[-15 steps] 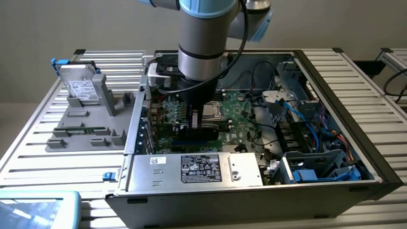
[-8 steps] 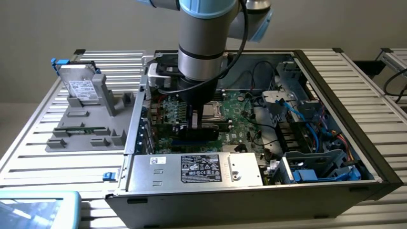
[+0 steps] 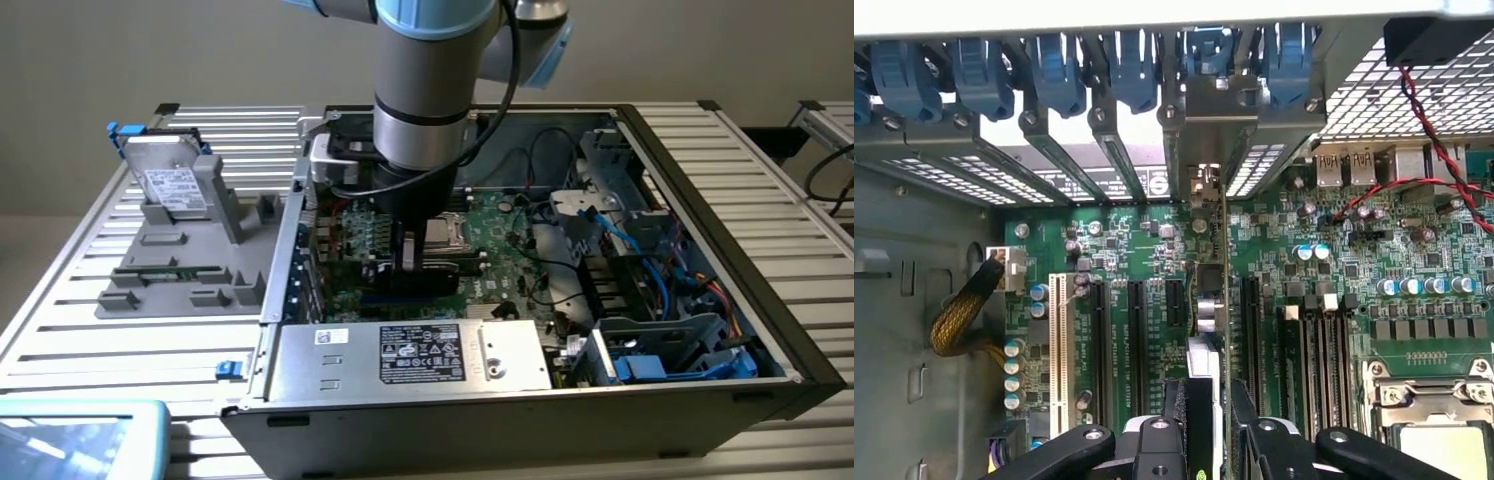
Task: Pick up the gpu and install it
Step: 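Insert the gpu into the slot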
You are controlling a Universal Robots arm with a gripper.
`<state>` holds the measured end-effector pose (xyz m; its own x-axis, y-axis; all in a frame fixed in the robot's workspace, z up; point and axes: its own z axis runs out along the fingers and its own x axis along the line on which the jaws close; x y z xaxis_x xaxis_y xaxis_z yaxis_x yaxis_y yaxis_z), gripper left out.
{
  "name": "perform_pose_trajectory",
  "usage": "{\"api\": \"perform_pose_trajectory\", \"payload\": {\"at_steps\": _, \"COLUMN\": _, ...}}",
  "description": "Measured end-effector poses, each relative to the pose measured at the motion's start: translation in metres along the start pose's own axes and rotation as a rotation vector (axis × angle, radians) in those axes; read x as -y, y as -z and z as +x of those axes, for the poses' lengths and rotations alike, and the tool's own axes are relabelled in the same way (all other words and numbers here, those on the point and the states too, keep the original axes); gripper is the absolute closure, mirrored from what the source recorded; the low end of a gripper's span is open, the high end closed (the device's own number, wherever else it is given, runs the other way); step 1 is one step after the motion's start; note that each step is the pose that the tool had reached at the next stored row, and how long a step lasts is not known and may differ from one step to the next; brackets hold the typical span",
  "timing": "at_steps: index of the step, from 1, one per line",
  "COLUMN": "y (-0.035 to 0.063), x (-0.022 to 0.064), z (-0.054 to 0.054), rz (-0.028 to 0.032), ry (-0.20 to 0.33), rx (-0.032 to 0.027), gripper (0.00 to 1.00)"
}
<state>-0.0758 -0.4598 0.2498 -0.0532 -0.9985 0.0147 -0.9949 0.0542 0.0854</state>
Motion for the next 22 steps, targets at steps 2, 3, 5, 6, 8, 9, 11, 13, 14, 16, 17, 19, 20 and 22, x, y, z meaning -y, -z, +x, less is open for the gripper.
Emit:
{"api": "perform_pose_trajectory", "payload": {"at_steps": 2, "y": 0.0001, "x": 0.0000, "z": 0.0001, "rz": -0.0001, "ry": 0.000, "rx": -0.0029, "gripper": 0.72}}
{"api": "perform_pose_trajectory", "payload": {"at_steps": 3, "y": 0.0000, "x": 0.0000, "z": 0.0000, "rz": 0.0000, "ry": 0.000, "rx": -0.0034, "gripper": 0.72}}
{"api": "perform_pose_trajectory", "payload": {"at_steps": 5, "y": 0.0000, "x": 0.0000, "z": 0.0000, "rz": 0.0000, "ry": 0.000, "rx": -0.0034, "gripper": 0.72}}
{"api": "perform_pose_trajectory", "payload": {"at_steps": 6, "y": 0.0000, "x": 0.0000, "z": 0.0000, "rz": 0.0000, "ry": 0.000, "rx": -0.0034, "gripper": 0.72}}
{"api": "perform_pose_trajectory", "payload": {"at_steps": 8, "y": 0.0000, "x": -0.0001, "z": -0.0001, "rz": 0.0000, "ry": 0.000, "rx": -0.0014, "gripper": 0.72}}
{"api": "perform_pose_trajectory", "payload": {"at_steps": 9, "y": -0.0001, "x": -0.0002, "z": 0.0000, "rz": 0.0000, "ry": 0.000, "rx": 0.0004, "gripper": 0.72}}
{"api": "perform_pose_trajectory", "payload": {"at_steps": 11, "y": -0.0002, "x": -0.0001, "z": -0.0001, "rz": -0.0001, "ry": 0.000, "rx": 0.0044, "gripper": 0.72}}
{"api": "perform_pose_trajectory", "payload": {"at_steps": 13, "y": -0.0003, "x": -0.0001, "z": -0.0001, "rz": -0.0001, "ry": 0.000, "rx": 0.0049, "gripper": 0.72}}
{"api": "perform_pose_trajectory", "payload": {"at_steps": 14, "y": -0.0003, "x": -0.0001, "z": 0.0000, "rz": -0.0002, "ry": 0.001, "rx": 0.0048, "gripper": 0.72}}
{"api": "perform_pose_trajectory", "payload": {"at_steps": 16, "y": -0.0004, "x": -0.0002, "z": 0.0000, "rz": -0.0002, "ry": 0.000, "rx": 0.0049, "gripper": 0.72}}
{"api": "perform_pose_trajectory", "payload": {"at_steps": 17, "y": -0.0006, "x": -0.0002, "z": 0.0000, "rz": -0.0002, "ry": 0.000, "rx": 0.0049, "gripper": 0.72}}
{"api": "perform_pose_trajectory", "payload": {"at_steps": 19, "y": -0.0012, "x": -0.0004, "z": 0.0001, "rz": -0.0001, "ry": 0.000, "rx": 0.0049, "gripper": 0.72}}
{"api": "perform_pose_trajectory", "payload": {"at_steps": 20, "y": -0.0014, "x": -0.0005, "z": 0.0001, "rz": -0.0002, "ry": 0.000, "rx": 0.0046, "gripper": 0.72}}
{"api": "perform_pose_trajectory", "payload": {"at_steps": 22, "y": -0.0017, "x": -0.0006, "z": 0.0001, "rz": -0.0003, "ry": 0.000, "rx": 0.0046, "gripper": 0.72}}
